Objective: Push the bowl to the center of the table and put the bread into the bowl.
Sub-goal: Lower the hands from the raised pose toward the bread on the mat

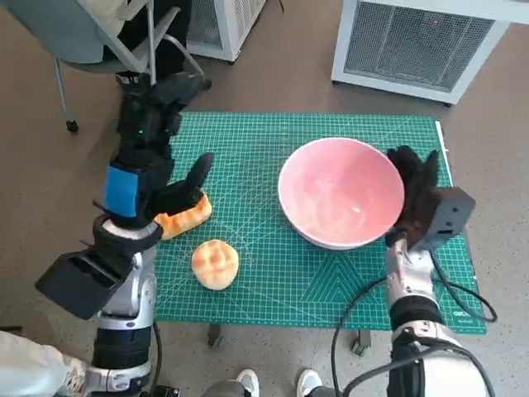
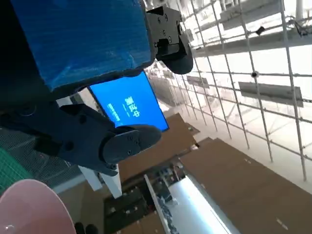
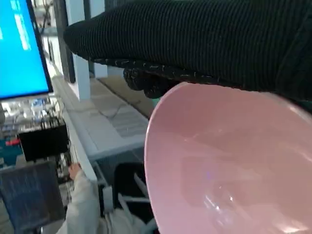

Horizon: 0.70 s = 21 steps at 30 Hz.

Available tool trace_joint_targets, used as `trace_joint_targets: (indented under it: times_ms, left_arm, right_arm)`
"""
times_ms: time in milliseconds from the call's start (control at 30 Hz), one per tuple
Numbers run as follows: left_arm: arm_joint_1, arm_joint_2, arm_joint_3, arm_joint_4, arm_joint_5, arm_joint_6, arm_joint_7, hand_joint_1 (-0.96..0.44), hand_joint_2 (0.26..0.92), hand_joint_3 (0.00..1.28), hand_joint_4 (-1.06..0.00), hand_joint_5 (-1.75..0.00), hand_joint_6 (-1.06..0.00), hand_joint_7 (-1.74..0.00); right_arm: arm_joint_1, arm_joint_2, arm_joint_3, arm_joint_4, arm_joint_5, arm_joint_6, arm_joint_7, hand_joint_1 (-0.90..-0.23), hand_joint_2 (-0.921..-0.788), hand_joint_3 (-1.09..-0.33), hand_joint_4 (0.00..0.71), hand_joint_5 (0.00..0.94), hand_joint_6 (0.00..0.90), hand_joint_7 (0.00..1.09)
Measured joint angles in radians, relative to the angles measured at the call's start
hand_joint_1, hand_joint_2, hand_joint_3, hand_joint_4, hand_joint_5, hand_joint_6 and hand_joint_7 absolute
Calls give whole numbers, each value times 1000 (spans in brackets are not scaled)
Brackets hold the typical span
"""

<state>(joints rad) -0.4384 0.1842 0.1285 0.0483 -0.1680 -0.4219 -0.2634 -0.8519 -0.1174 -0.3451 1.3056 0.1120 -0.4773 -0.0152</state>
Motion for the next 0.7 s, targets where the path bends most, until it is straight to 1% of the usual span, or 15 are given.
trace_joint_targets:
  times_ms: [133, 433, 567, 700]
  left_arm:
    - [12, 7, 7, -16, 11, 20, 20, -252, 783, 589, 1, -656, 1, -857]
    - [30, 17, 13, -41, 37, 59, 56, -248, 797, 560, 1, -624, 1, -827]
    - [43, 34, 19, -55, 48, 80, 61, -233, 801, 548, 1, -618, 1, -819]
    - [61, 71, 32, -73, 55, 111, 59, -237, 808, 525, -2, -620, 1, -804]
  right_arm:
    - [-12, 12, 5, 4, -1, 15, 0, -498, -921, -849, 267, 7, 93, 508]
    - [-42, 24, 19, 7, -2, 39, 0, -493, -921, -852, 266, 5, 80, 513]
    - [-53, 21, 26, 7, -2, 39, 0, -487, -921, -855, 264, 3, 71, 513]
    - [-64, 5, 30, 2, -2, 35, 0, -472, -921, -862, 261, 2, 65, 516]
